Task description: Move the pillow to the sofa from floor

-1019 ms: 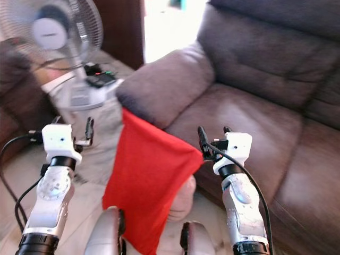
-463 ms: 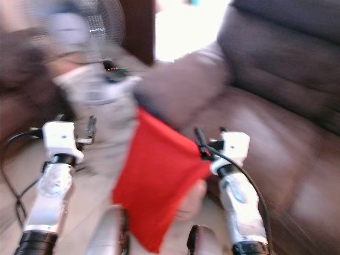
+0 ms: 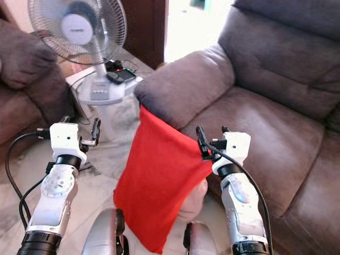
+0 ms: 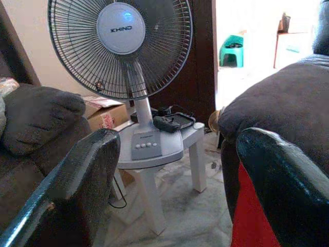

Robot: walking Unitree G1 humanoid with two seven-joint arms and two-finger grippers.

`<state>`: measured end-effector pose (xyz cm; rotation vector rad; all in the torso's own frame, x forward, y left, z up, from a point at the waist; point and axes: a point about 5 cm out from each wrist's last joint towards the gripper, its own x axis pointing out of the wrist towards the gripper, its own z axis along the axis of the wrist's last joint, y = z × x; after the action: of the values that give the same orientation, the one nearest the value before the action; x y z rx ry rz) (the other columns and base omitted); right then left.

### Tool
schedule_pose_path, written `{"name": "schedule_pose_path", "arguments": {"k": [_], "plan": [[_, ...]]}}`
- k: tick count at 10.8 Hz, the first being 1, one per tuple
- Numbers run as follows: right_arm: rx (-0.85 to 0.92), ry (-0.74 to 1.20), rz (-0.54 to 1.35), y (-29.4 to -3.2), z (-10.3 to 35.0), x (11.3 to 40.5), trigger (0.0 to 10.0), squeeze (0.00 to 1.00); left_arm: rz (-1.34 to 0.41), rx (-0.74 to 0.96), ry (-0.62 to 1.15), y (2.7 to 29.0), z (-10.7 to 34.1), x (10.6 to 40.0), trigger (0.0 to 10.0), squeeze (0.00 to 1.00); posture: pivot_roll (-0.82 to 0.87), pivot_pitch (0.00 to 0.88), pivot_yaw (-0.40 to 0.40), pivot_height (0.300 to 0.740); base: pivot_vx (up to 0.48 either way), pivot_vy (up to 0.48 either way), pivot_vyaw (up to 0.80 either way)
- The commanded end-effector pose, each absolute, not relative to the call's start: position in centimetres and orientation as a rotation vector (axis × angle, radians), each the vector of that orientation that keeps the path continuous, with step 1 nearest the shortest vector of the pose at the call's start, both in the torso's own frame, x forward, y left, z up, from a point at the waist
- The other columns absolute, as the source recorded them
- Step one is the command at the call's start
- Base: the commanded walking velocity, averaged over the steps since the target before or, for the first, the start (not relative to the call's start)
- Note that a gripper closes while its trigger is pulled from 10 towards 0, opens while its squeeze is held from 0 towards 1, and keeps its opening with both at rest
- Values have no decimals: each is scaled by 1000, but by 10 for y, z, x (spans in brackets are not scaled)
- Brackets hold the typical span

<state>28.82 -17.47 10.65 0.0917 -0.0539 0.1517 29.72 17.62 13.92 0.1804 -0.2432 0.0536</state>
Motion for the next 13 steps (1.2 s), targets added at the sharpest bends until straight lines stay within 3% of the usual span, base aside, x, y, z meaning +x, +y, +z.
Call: {"name": "schedule_pose_path", "arguments": {"k": [1, 13], "plan": [[93, -43, 142, -176, 104, 287, 10000, 0, 36, 180, -236, 175, 139, 298, 10000, 0, -2, 93, -43, 621, 0, 0, 0], [97, -42, 110, -176, 103, 289, 10000, 0, 28, 182, -229, 175, 139, 297, 10000, 0, -2, 100, -45, 592, 0, 0, 0]]}}
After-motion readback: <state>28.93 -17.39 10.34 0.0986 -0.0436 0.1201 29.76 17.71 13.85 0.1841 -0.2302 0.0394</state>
